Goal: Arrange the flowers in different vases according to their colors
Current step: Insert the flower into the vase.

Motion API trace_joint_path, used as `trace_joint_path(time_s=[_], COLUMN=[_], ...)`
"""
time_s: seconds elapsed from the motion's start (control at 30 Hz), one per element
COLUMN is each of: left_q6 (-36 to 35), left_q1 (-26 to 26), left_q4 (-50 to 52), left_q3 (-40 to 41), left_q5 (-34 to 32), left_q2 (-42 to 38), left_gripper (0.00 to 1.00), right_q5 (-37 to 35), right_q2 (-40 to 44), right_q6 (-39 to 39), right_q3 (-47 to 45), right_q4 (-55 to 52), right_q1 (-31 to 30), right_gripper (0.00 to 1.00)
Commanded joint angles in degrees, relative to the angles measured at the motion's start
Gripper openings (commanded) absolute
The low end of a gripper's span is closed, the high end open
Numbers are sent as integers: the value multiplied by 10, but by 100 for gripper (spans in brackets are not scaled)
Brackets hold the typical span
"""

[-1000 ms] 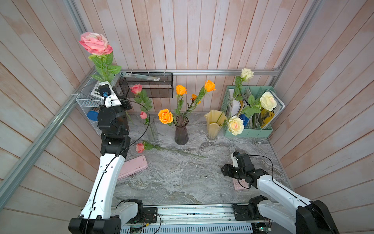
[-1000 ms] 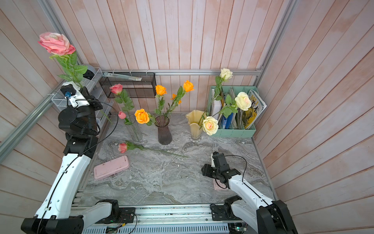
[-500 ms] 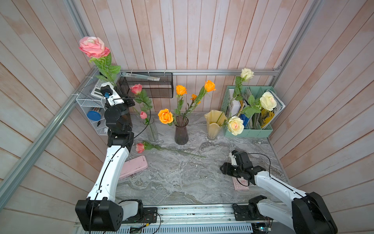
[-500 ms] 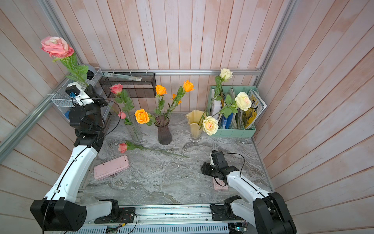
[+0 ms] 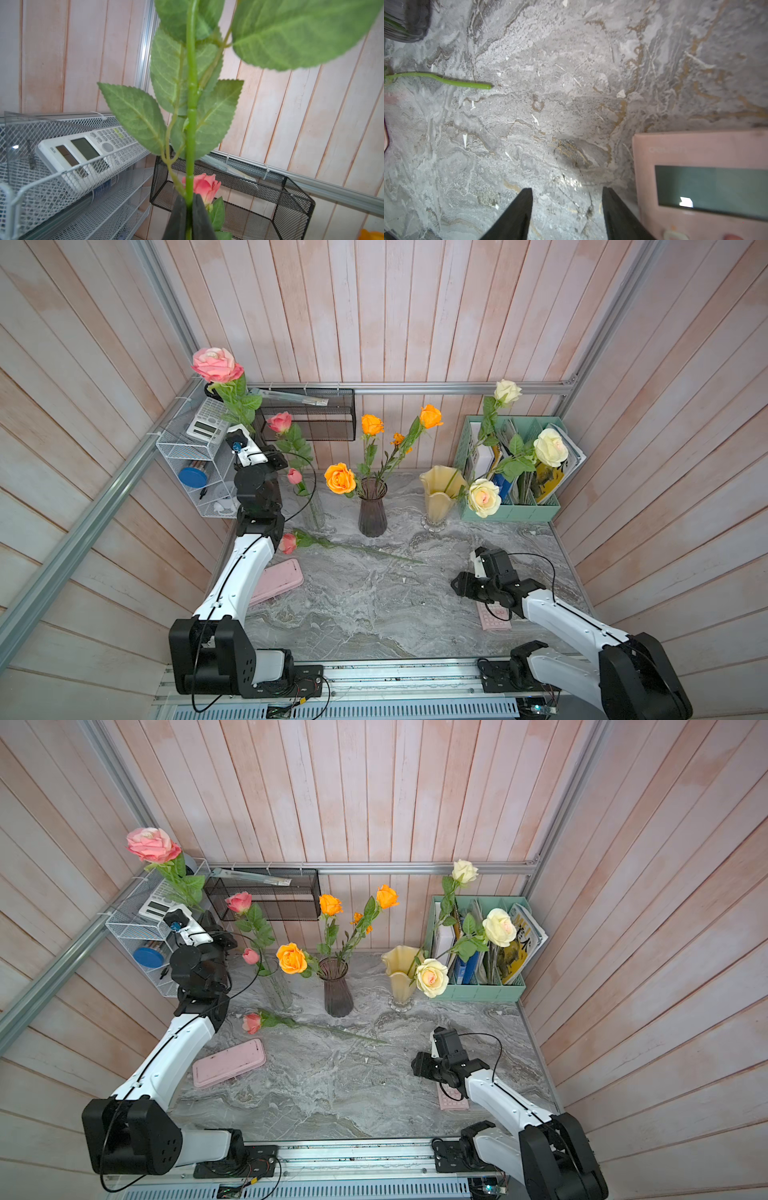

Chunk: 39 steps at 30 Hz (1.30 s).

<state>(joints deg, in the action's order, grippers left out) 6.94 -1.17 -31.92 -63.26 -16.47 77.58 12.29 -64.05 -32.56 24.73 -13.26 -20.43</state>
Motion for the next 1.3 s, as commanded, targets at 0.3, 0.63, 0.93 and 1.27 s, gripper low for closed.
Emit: trace_joint_path(time_s=[0.3, 0.63, 0.93, 1.27], left_q6=[62, 67, 137, 231], left_q1=[-3, -3, -6, -83], left_q4=[-40, 59, 281, 560], left_q3=[99, 112, 107, 88], left_q5=[65, 62, 42, -38], left_q2=[3, -71, -189, -280], left_gripper=[27, 52, 71, 79], right_q5=[13, 20, 23, -14], right_q2=[-90, -225, -363, -478], right_q6=[22, 151, 315, 423], right_q3=[113, 297, 491, 612], right_q4=[28, -39, -153, -219], right_q1=[-39, -113, -180, -256], right_gripper=[60, 60, 61, 62])
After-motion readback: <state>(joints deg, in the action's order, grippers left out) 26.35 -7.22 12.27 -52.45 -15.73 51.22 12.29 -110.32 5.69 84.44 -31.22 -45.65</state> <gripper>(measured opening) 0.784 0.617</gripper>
